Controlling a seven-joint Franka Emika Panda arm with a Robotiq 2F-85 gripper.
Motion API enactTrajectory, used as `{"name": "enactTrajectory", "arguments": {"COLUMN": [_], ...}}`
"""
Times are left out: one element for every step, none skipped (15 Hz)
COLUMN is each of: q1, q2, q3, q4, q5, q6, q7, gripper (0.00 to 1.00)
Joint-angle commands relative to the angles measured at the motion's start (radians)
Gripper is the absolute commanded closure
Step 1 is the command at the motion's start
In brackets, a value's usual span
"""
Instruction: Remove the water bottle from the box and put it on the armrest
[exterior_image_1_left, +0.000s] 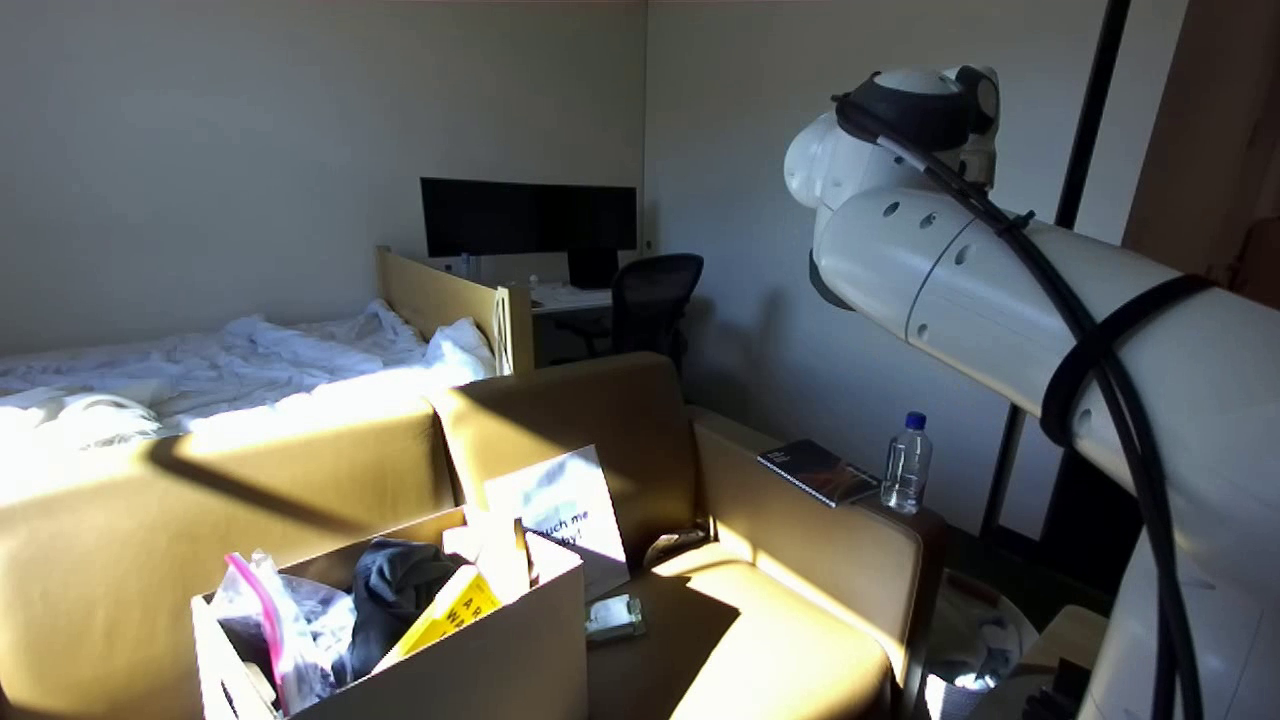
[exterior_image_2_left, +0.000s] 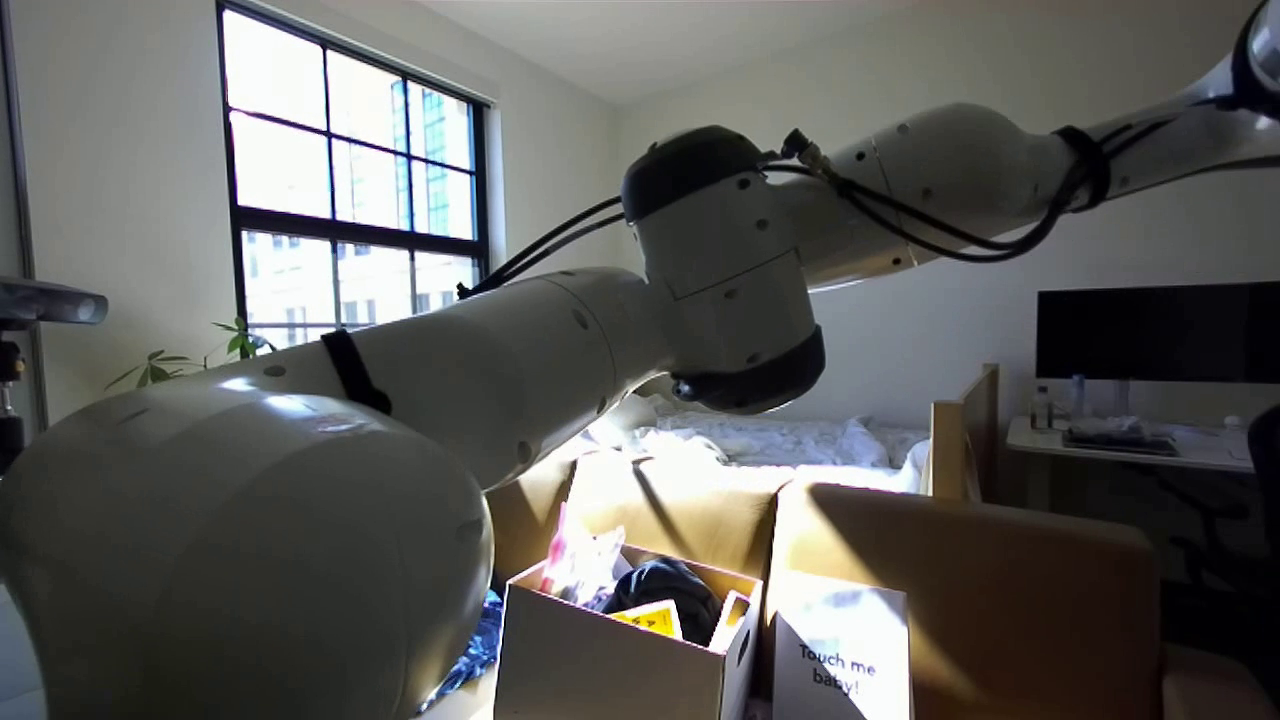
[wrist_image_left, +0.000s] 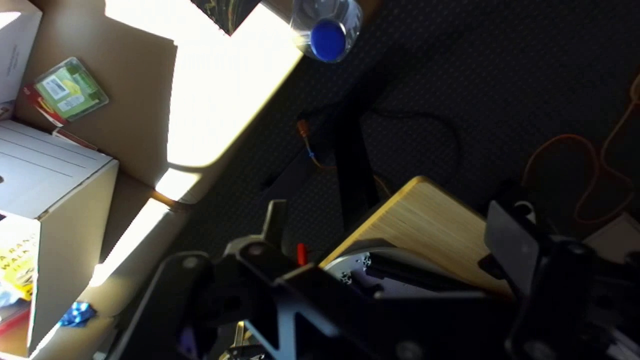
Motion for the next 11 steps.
{"name": "enactTrajectory", "arguments": {"q1": [0.114,0.143,0.082,0.099,0.102,0.100,0.095,0.090,0.088,0.087,0.087], "q2": [-0.127,-0.155,-0.093,-0.108,-0.110,-0.106,-0.100,-0.096,-0.094,-0.093,-0.093], "q3": [0.015,0.019,-0.001,-0.002,-0.003,-0.001,0.002,0.005,0.006,0.007,0.006], "q4": [-0.060,-0.086,-0.016,-0.021,-0.018,-0.016,-0.016,-0.016,-0.016,-0.016,-0.016], "q5": [-0.160,-0.201,-0.138,-0.150,-0.150,-0.150,-0.150,-0.150,-0.150,-0.150,-0.150], "q6": [0.138,0.175,0.099,0.107,0.105,0.105,0.105,0.105,0.105,0.105,0.105], "q7": [-0.021,-0.035,-0.001,0.000,0.000,0.000,0.000,0.000,0.000,0.000,0.000], "gripper": [0.00,0.00,0.00,0.00,0.00,0.00,0.00,0.00,0.00,0.00,0.00]}}
